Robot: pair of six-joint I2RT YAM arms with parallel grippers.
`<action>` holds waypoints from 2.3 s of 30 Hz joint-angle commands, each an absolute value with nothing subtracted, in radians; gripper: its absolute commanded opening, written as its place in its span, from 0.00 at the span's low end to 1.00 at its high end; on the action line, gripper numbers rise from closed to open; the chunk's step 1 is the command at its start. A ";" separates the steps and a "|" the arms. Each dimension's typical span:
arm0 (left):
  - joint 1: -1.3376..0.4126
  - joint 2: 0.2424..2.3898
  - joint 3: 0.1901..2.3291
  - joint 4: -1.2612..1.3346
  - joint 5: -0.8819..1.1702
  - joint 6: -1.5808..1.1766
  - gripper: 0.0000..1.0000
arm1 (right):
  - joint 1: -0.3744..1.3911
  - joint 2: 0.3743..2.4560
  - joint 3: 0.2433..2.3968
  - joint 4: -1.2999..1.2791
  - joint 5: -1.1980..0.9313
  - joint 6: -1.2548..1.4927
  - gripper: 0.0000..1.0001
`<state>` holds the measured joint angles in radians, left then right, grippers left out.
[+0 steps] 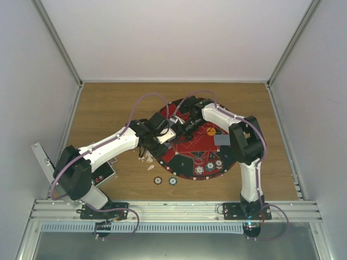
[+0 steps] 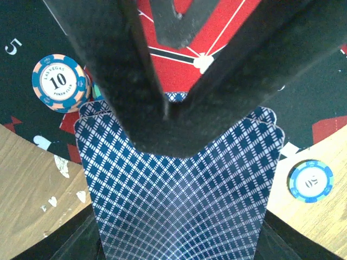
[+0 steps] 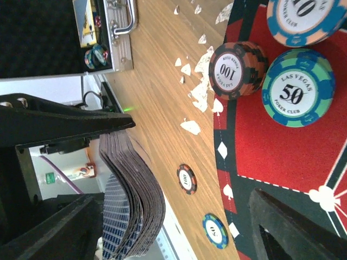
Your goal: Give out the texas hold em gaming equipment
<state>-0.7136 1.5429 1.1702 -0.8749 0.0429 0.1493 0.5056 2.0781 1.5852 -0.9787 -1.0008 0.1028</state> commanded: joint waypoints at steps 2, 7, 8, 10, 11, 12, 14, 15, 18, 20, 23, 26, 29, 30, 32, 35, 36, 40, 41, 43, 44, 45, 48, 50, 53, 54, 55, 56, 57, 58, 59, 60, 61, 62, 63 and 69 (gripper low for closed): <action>-0.723 1.517 1.163 -0.839 0.046 0.149 0.58 | 0.532 2.130 1.627 -1.038 -1.014 0.077 0.70; -0.723 1.515 1.161 -0.838 0.043 0.147 0.58 | 0.540 2.142 1.632 -1.044 -1.011 0.074 0.64; -0.723 1.515 1.163 -0.838 0.043 0.147 0.58 | 0.541 2.148 1.633 -1.043 -1.008 0.075 0.62; -0.724 1.515 1.164 -0.838 0.043 0.149 0.58 | 0.544 2.152 1.639 -1.042 -0.990 0.084 0.59; -0.723 1.515 1.165 -0.839 0.042 0.149 0.58 | 0.544 2.152 1.641 -1.034 -0.974 0.096 0.59; -0.724 1.514 1.166 -0.839 0.043 0.148 0.58 | 0.545 2.152 1.641 -1.026 -0.965 0.107 0.59; -0.724 1.515 1.164 -0.841 0.042 0.149 0.58 | 0.545 2.151 1.640 -1.016 -0.948 0.126 0.59; -0.724 1.515 1.162 -0.841 0.041 0.149 0.58 | 0.545 2.149 1.639 -1.013 -0.940 0.132 0.59; -0.724 1.516 1.163 -0.841 0.038 0.149 0.58 | 0.541 2.142 1.638 -1.011 -0.922 0.139 0.59; -0.723 1.516 1.162 -0.842 0.037 0.150 0.58 | 0.534 2.135 1.638 -1.012 -0.913 0.141 0.59; -0.724 1.515 1.162 -0.842 0.037 0.150 0.58 | 0.519 2.121 1.628 -1.018 -0.912 0.136 0.58; -0.724 1.516 1.162 -0.842 0.036 0.151 0.58 | 0.508 2.115 1.623 -1.030 -0.913 0.121 0.57; -0.724 1.517 1.162 -0.842 0.035 0.151 0.58 | 0.505 2.110 1.623 -1.036 -0.916 0.111 0.57; -0.725 1.517 1.162 -0.842 0.035 0.150 0.58 | 0.505 2.108 1.623 -1.040 -0.915 0.109 0.57; -0.724 1.516 1.161 -0.843 0.033 0.151 0.58 | 0.498 2.105 1.623 -1.042 -0.909 0.107 0.56; -0.724 1.517 1.161 -0.844 0.033 0.151 0.58 | 0.492 2.102 1.624 -1.042 -0.912 0.108 0.55; -0.724 1.517 1.161 -0.843 0.034 0.150 0.58 | 0.490 2.098 1.627 -1.042 -0.913 0.108 0.54; -0.724 1.518 1.160 -0.843 0.034 0.151 0.58 | 0.488 2.088 1.629 -1.040 -0.929 0.108 0.47; -0.724 1.519 1.160 -0.844 0.035 0.151 0.58 | 0.489 2.085 1.628 -1.038 -0.936 0.109 0.42; -0.724 1.521 1.163 -0.844 0.037 0.151 0.58 | 0.488 2.082 1.623 -1.030 -0.953 0.109 0.33; -0.724 1.522 1.163 -0.845 0.037 0.150 0.58 | 0.488 2.080 1.620 -1.026 -0.965 0.110 0.30; -0.724 1.522 1.165 -0.845 0.038 0.151 0.58 | 0.488 2.079 1.617 -1.023 -0.975 0.111 0.28; -0.724 1.524 1.164 -0.845 0.037 0.151 0.58 | 0.488 2.068 1.618 -1.017 -0.993 0.110 0.20; -0.724 1.524 1.164 -0.845 0.037 0.150 0.58 | 0.487 2.062 1.618 -1.010 -1.010 0.110 0.13; -0.724 1.524 1.164 -0.846 0.034 0.151 0.58 | 0.485 2.046 1.611 -0.988 -1.046 0.125 0.01; -0.724 1.525 1.164 -0.847 0.032 0.150 0.58 | 0.485 2.043 1.612 -0.985 -1.044 0.128 0.01; -0.724 1.526 1.163 -0.847 0.031 0.150 0.58 | 0.483 2.038 1.614 -0.989 -1.037 0.130 0.01; -0.724 1.525 1.163 -0.847 0.029 0.151 0.58 | 0.479 2.033 1.616 -0.989 -1.022 0.131 0.01; -0.724 1.525 1.159 -0.847 0.028 0.152 0.58 | 0.470 2.026 1.615 -0.989 -1.005 0.135 0.01; -0.723 1.525 1.159 -0.847 0.027 0.152 0.58 | 0.459 2.020 1.613 -0.989 -0.991 0.138 0.01; -0.723 1.525 1.157 -0.846 0.027 0.153 0.58 | 0.445 2.012 1.610 -0.987 -0.978 0.142 0.01; -0.724 1.523 1.155 -0.845 0.027 0.153 0.58 | 0.430 2.004 1.606 -0.984 -0.968 0.145 0.01; -0.723 1.523 1.155 -0.845 0.026 0.153 0.58 | 0.412 1.994 1.603 -0.980 -0.952 0.147 0.01; -0.723 1.523 1.156 -0.844 0.026 0.153 0.58 | 0.394 1.983 1.599 -0.977 -0.938 0.147 0.01; -0.723 1.523 1.157 -0.846 0.023 0.154 0.58 | 0.371 1.975 1.592 -0.973 -0.921 0.147 0.01; -0.723 1.521 1.157 -0.847 0.021 0.154 0.58 | 0.278 1.946 1.511 -0.943 -0.795 0.086 0.00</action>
